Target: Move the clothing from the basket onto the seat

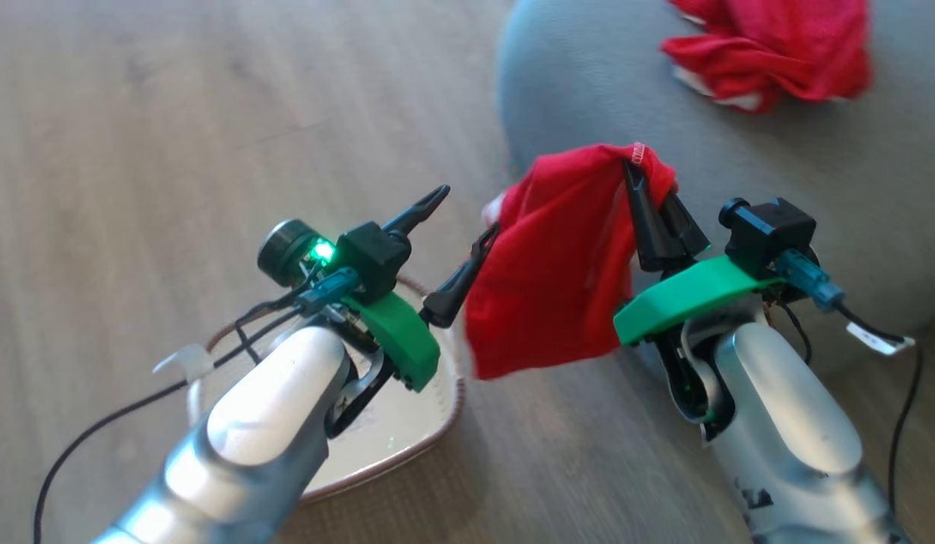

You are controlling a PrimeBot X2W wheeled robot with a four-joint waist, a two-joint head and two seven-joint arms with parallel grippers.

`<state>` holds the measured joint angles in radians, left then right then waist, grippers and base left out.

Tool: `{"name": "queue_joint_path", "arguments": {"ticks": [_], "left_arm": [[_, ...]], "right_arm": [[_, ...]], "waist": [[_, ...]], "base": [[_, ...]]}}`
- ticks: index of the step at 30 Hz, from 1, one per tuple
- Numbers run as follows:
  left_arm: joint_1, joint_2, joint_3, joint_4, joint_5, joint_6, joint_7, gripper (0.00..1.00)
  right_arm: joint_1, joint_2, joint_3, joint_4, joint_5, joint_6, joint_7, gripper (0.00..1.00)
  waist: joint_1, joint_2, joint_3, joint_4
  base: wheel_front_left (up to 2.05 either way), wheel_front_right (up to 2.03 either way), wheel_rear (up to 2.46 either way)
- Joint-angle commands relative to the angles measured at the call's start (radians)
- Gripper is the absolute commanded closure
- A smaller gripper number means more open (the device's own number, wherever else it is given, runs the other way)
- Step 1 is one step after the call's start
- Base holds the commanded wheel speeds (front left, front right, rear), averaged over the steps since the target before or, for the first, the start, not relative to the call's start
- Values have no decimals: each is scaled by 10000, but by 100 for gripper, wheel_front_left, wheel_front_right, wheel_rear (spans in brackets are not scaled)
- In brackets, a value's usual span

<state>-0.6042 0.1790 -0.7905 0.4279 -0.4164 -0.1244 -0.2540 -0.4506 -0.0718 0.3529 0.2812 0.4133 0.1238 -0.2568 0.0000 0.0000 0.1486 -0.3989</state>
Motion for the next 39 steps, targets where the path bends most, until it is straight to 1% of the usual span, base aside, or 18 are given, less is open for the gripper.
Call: {"name": "queue_joint_path", "arguments": {"ticks": [1,4,6,13,16,19,24,29,33,37,39], "left_arm": [[-174,220,445,-305,2,-62,-77,0],[-45,212,552,-306,53,-62,-77,0],[-71,157,416,-290,70,-62,-77,0],[-526,164,-240,-190,-85,-62,-77,0],[-660,181,-375,-106,-135,-63,-77,0],[-721,210,-466,-102,-165,-63,-78,0],[-762,398,-548,-352,-132,-63,-78,0],[-749,799,-480,-818,45,-63,-78,0],[-910,1034,-590,-1146,222,-63,-78,0],[-1163,1261,-749,-1389,255,-63,-76,0],[-1225,1322,-789,-1424,253,-63,-69,0]], "right_arm": [[-12,122,79,-433,24,69,-49,100],[165,116,-20,-648,74,69,-49,100],[382,103,-323,-898,8,69,-49,100],[1309,144,-1294,-2032,-280,69,-49,100],[1554,157,-1511,-2261,-372,69,-49,100],[1446,85,-1700,-2384,-628,69,-49,100],[449,-481,-1819,-2288,-1077,69,-49,100],[-1055,-1018,-2242,-1833,-1553,69,-49,100],[-2280,-1684,-2425,-1249,-2097,69,-49,100],[-3490,-2183,-2883,-930,-2478,69,-49,100],[-3774,-2310,-2956,-826,-2585,69,-49,100]], "waist": [[0,0,-29,-719],[0,0,-53,-1252],[0,0,14,-1363],[0,0,310,-1548],[0,0,428,-1565],[0,0,561,-1567],[0,0,937,-1551],[0,0,1495,-1542],[0,0,2068,-1188],[0,0,2613,-883],[0,0,2738,-826]], "base": [[0,0,0],[0,0,0],[0,0,0],[0,0,0],[0,0,0],[0,0,0],[0,0,0],[0,0,0],[0,0,0],[0,0,0],[0,0,0]]}}
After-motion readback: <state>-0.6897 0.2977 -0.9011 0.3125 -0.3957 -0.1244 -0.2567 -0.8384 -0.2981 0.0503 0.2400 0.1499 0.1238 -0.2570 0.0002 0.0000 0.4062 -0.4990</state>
